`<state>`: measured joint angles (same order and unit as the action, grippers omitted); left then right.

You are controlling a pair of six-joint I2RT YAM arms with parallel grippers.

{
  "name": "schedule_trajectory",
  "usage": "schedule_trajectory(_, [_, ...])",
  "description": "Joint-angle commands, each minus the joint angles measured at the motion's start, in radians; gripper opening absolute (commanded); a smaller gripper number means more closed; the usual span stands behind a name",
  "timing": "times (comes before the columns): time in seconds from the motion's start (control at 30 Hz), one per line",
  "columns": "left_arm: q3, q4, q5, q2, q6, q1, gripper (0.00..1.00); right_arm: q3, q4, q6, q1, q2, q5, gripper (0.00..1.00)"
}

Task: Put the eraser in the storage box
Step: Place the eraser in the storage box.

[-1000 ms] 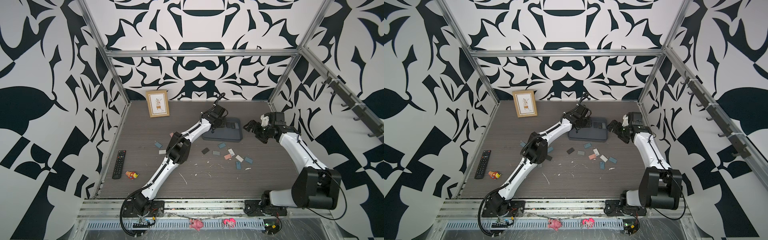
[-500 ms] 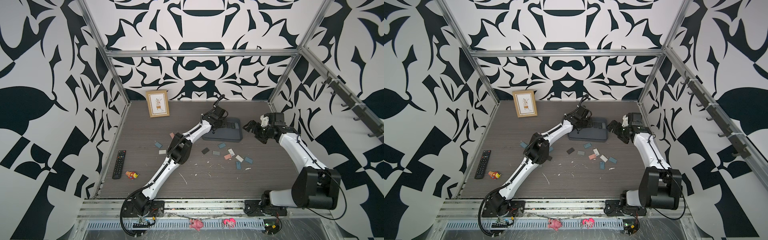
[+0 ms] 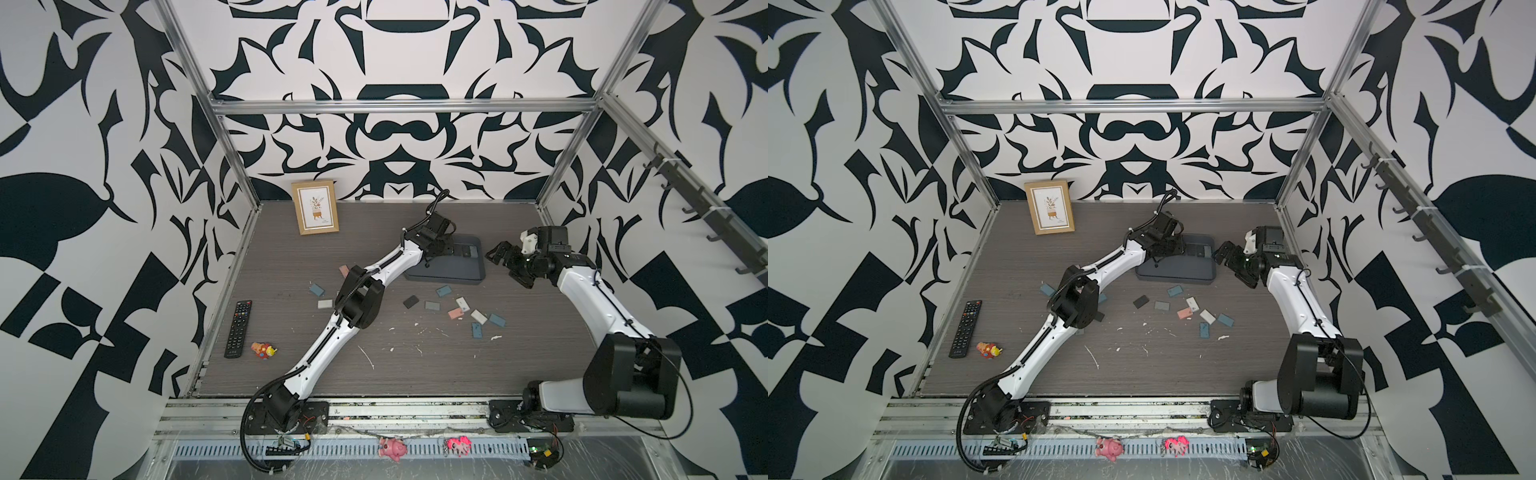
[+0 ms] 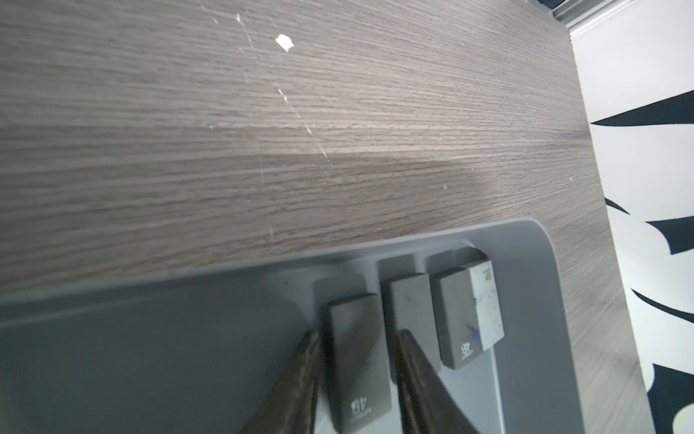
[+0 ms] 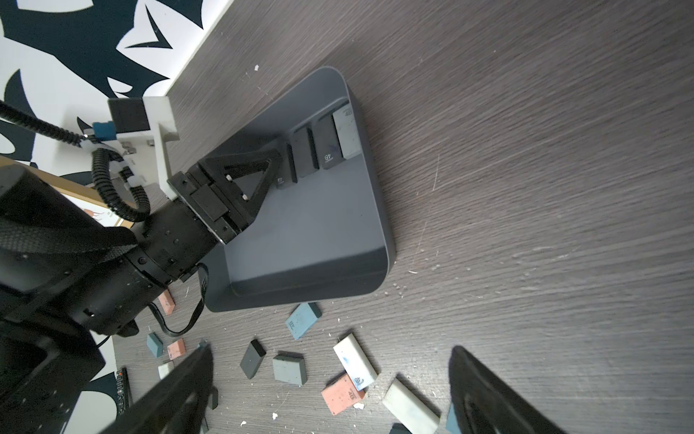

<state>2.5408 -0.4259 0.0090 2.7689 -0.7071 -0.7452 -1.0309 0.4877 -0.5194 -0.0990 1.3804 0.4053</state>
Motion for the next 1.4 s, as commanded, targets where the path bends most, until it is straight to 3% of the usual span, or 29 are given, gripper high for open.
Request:
schedule_trajectory(0.0, [0.011,0.008,0.009,0.011,-0.002,0.006,0.4,0.001,-0.026,-0.007,-0.004,-0.031,0.01,0.99])
schedule_trajectory(0.93, [-0.033,0.055,0.065,-0.039,-0.059,0.006,0.5,0.006,-0.015,-0.013,-0.005,-0.029,0.005,0.99])
schedule_trajectory(1.13, [-0.078,0.054,0.064,-0.104,-0.051,0.009,0.56,0.002,0.01,0.008,0.005,-0.039,-0.019,0.99])
schedule_trajectory(1.37, [-0.172,0.05,0.072,-0.232,-0.036,0.009,0.77,-0.017,0.064,0.045,0.059,-0.053,-0.099,0.99])
